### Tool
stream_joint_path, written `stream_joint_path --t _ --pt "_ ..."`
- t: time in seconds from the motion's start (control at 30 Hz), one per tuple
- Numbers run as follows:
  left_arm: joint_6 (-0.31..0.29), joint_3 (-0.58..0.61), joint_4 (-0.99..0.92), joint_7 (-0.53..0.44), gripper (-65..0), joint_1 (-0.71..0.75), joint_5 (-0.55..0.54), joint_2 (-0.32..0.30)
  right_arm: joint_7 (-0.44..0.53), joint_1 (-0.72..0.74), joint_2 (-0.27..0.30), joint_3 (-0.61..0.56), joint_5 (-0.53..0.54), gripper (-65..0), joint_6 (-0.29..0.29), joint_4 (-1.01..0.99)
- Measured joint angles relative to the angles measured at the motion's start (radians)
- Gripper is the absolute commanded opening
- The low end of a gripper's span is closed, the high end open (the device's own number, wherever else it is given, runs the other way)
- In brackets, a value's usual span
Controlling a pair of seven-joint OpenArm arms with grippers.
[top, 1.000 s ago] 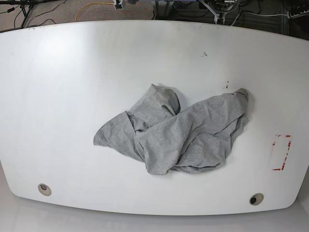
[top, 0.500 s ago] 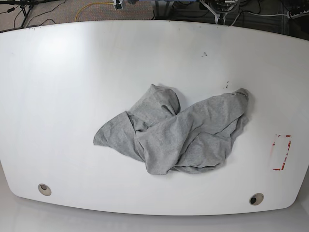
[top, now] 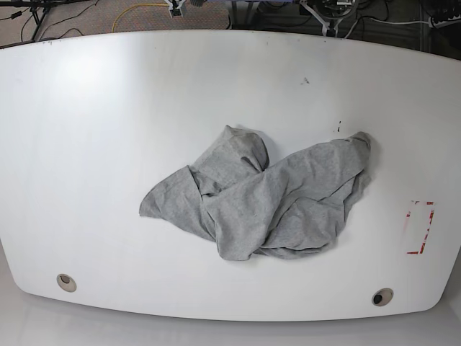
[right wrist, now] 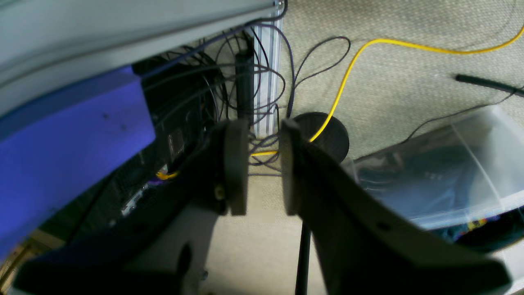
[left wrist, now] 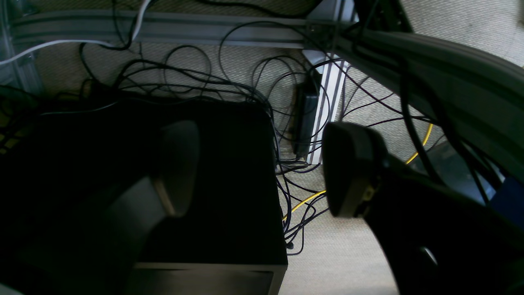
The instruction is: Fold the T-shirt properly
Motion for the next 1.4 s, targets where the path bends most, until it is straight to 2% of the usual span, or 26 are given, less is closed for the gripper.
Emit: stream_joint_path --t 1.4 --pt "0.0 0.0 0.005 -0.005 -20.9 -0.009 -0.008 0.002 -0.015 -0.003 0.004 0.002 0.0 -51.4 0.001 0.002"
